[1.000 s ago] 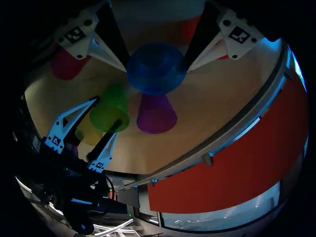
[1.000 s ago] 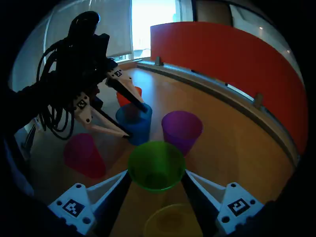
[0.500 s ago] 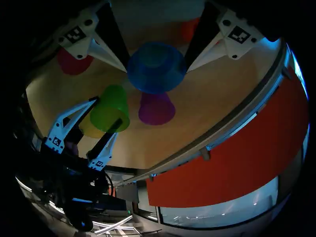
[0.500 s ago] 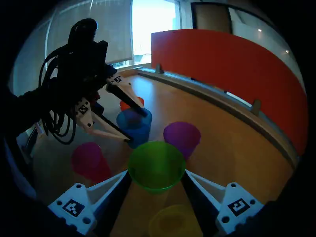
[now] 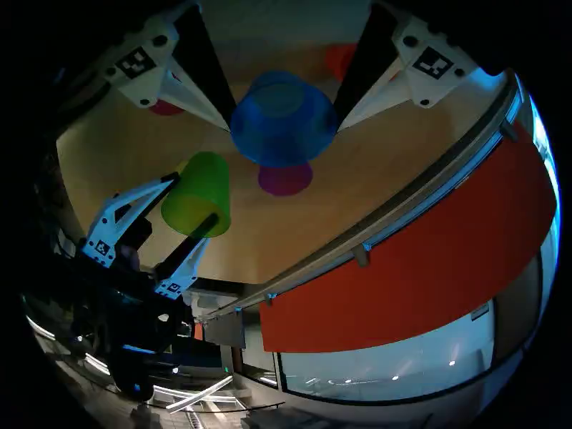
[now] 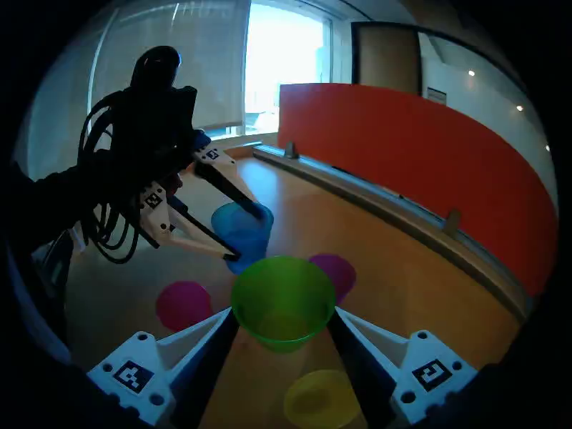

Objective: Pour water

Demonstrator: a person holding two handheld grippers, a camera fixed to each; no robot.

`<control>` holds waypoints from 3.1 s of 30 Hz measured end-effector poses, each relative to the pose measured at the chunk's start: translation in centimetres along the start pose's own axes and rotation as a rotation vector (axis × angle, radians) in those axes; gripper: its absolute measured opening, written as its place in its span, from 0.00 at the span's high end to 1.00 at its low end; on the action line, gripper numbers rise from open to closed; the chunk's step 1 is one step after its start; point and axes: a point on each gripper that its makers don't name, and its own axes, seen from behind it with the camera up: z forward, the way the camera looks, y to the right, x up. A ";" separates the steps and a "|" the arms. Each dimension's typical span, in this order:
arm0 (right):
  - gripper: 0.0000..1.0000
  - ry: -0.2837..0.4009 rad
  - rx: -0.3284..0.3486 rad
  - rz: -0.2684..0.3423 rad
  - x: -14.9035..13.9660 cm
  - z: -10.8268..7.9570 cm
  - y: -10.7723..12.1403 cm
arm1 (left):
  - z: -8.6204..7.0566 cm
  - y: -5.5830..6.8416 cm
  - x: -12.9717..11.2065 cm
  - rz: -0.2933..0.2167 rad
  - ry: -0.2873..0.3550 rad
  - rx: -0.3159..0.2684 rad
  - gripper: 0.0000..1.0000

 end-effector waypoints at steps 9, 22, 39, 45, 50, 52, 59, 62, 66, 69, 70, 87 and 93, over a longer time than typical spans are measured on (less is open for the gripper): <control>0.10 0.074 -0.014 -0.017 3.0 -2.7 -0.9 | -2.5 0.6 2.3 -0.004 0.057 0.026 0.11; 0.10 0.187 -0.023 -0.004 6.3 -5.3 -2.1 | -5.3 1.6 4.5 -0.034 0.136 0.059 0.11; 0.10 0.315 -0.025 -0.031 9.3 -7.3 -4.4 | -10.1 2.5 6.5 -0.073 0.279 0.117 0.11; 0.10 0.363 -0.023 -0.022 10.1 -7.6 -4.9 | -11.2 2.8 7.0 -0.096 0.316 0.122 0.11; 0.10 0.397 -0.022 -0.016 10.7 -7.7 -5.1 | -11.8 2.9 7.2 -0.103 0.333 0.125 0.11; 0.10 0.412 -0.025 -0.013 11.0 -7.8 -5.1 | -12.0 2.8 7.4 -0.103 0.339 0.129 0.11; 0.10 0.462 -0.022 -0.002 11.7 -8.1 -5.2 | -12.7 3.0 7.7 -0.104 0.364 0.138 0.11; 0.10 0.474 -0.025 -0.005 11.9 -8.1 -5.2 | -12.8 3.1 7.9 -0.099 0.376 0.139 0.11; 0.10 0.481 -0.028 -0.013 12.0 -8.1 -5.2 | -12.9 3.0 8.1 -0.099 0.389 0.142 0.11; 0.10 0.480 -0.024 -0.017 12.0 -8.1 -5.4 | -12.9 2.9 8.3 -0.104 0.397 0.142 0.11; 0.10 0.481 -0.023 -0.017 12.1 -8.1 -5.4 | -13.0 2.9 8.3 -0.106 0.401 0.141 0.11; 0.10 0.467 0.008 -0.021 11.7 -7.2 -5.9 | -13.7 2.0 9.9 -0.062 0.441 0.181 0.11; 0.10 0.461 0.026 -0.012 11.4 -7.0 -6.4 | -14.2 1.5 10.8 -0.032 0.460 0.199 0.11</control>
